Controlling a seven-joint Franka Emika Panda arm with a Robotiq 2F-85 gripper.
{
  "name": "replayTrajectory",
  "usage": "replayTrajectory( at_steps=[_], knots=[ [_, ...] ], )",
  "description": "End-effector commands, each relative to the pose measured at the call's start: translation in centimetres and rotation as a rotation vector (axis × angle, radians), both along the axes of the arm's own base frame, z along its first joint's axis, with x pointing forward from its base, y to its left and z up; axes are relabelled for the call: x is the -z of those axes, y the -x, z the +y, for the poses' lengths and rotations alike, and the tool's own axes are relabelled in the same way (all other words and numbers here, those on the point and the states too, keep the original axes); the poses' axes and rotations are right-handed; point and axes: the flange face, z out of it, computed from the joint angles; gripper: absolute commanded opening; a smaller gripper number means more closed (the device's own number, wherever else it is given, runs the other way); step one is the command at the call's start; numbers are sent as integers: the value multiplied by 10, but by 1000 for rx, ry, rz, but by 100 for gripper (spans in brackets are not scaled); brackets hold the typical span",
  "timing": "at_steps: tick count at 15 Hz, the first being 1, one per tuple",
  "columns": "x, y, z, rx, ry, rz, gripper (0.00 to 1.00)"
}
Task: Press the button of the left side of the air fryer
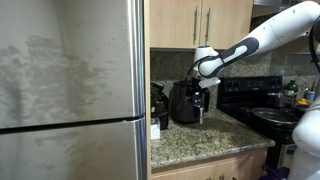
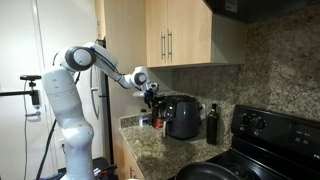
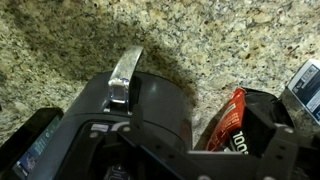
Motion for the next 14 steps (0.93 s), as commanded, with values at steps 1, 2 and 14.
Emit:
replayTrajectory(
  at_steps=[1, 2, 14],
  knots=[
    [0, 0, 0, 4, 5, 4, 100],
    [0, 1, 0, 37, -13, -22, 100],
    [-13, -6, 4, 292, -11, -270, 100]
  ],
)
